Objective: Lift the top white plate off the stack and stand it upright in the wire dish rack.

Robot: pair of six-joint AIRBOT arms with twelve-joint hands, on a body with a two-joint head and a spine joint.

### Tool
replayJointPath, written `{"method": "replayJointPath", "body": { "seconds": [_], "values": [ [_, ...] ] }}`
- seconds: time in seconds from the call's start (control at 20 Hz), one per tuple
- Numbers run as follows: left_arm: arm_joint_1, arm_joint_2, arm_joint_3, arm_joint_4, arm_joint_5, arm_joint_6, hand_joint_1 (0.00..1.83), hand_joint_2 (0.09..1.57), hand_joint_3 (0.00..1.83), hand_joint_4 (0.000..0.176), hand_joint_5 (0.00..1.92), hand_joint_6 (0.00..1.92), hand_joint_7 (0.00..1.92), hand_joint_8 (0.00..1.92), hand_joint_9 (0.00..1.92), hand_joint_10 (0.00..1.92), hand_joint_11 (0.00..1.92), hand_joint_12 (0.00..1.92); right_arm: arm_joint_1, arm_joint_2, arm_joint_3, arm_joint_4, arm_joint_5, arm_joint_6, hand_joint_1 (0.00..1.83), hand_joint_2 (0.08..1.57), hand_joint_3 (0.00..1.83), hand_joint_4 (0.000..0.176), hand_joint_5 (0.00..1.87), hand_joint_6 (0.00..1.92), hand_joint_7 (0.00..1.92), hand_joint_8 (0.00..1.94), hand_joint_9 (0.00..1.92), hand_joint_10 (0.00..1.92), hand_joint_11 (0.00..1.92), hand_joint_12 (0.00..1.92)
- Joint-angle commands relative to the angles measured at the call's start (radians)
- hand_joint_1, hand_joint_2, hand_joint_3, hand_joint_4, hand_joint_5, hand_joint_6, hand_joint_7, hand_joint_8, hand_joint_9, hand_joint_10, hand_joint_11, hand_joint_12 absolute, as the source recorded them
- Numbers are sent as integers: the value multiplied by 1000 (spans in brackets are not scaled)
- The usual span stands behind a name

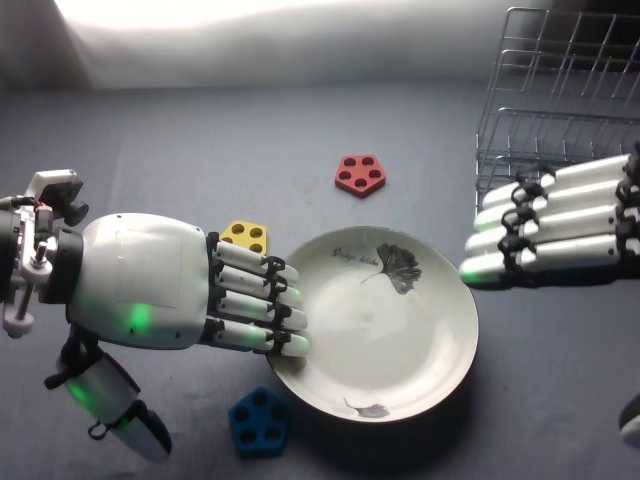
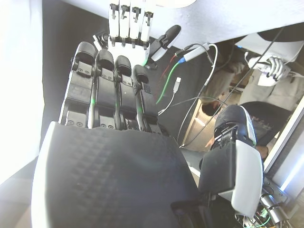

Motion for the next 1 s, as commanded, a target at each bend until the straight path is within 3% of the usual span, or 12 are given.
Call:
{"method": "replayJointPath", "body": {
  "seconds": [0.0,0.35,0.55,0.95],
  "values": [
    [-14,-4,-2,-49,-47,4,119,971,2,0,55,0,110,0,138,3,156,54,5,8,3,65,89,0,95,979,0,0,177,0,181,0,195,1,210,9],
    [-2,-15,-2,-18,-35,14,118,967,0,0,65,3,117,3,144,4,159,49,-12,-17,43,64,89,-5,155,979,0,0,212,9,228,11,231,7,235,15],
    [3,-18,-2,-15,-33,16,120,977,4,0,51,3,93,3,114,2,152,43,-18,-22,35,65,89,-120,137,992,4,0,185,2,202,2,212,3,212,4],
    [25,-33,-2,-13,-3,13,148,972,0,0,59,3,97,4,112,3,141,33,-20,-29,32,72,89,-174,153,991,1,0,180,1,207,1,211,1,216,4]
  ]
}}
